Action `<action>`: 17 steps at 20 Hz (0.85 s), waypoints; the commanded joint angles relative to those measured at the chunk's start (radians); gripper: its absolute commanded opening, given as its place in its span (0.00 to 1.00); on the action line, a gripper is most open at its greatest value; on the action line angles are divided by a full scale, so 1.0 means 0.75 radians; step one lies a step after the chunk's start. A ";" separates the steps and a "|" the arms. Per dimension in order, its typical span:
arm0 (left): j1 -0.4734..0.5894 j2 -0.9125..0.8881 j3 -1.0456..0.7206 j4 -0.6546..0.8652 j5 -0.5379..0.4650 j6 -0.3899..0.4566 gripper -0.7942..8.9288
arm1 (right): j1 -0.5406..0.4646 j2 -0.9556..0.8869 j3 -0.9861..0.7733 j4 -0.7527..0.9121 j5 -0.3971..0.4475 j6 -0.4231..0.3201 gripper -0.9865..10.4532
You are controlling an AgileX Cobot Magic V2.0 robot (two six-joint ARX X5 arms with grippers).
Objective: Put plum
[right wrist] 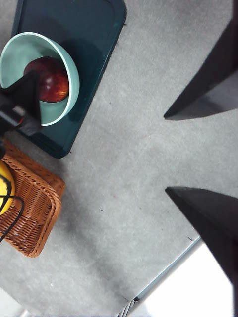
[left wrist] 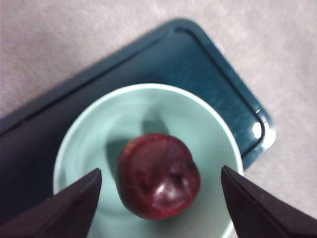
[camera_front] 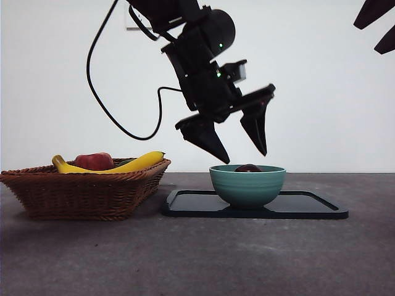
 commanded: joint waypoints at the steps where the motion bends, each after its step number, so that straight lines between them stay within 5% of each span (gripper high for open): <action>1: -0.022 0.063 0.042 0.008 -0.017 0.035 0.46 | 0.006 0.009 0.010 -0.002 -0.005 -0.005 0.27; 14: -0.052 0.129 0.042 0.021 -0.073 0.065 0.46 | 0.006 0.009 0.010 -0.003 -0.005 -0.005 0.27; 17: -0.053 0.129 0.042 0.025 -0.078 0.070 0.39 | 0.006 0.009 0.010 -0.003 -0.005 -0.006 0.27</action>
